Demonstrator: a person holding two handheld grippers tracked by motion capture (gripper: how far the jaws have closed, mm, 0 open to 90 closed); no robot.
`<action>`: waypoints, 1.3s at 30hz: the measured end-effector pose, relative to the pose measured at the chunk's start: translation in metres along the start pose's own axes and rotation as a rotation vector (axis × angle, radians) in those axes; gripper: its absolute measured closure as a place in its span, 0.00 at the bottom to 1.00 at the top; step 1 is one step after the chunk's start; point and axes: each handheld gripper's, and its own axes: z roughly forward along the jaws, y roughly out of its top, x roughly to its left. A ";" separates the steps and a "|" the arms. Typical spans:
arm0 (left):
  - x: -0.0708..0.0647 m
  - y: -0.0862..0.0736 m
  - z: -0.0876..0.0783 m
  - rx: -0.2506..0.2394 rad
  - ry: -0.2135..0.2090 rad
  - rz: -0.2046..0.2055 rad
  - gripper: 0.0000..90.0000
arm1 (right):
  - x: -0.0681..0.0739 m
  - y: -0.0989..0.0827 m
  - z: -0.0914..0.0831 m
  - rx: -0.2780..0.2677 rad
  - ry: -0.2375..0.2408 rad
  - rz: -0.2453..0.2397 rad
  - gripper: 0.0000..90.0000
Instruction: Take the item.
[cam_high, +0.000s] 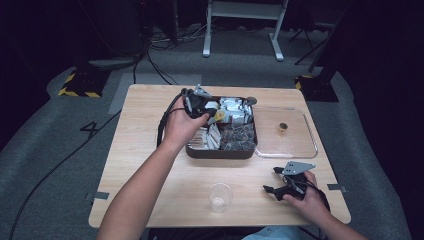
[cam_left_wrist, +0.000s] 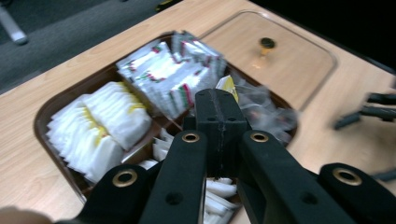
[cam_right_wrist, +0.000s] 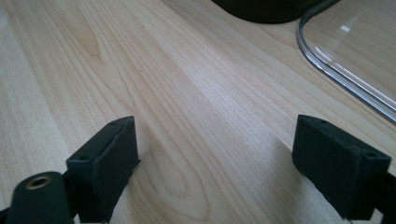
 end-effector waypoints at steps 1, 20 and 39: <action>-0.004 -0.001 -0.004 -0.002 -0.009 0.007 1.00 | 0.000 0.000 0.000 0.000 0.000 0.000 0.16; -0.071 -0.028 -0.054 -0.061 -0.155 0.138 1.00 | 0.000 0.000 0.000 0.000 0.000 -0.001 0.16; -0.114 -0.068 -0.057 -0.075 -0.250 0.208 1.00 | 0.000 0.000 0.000 0.000 0.000 0.000 0.16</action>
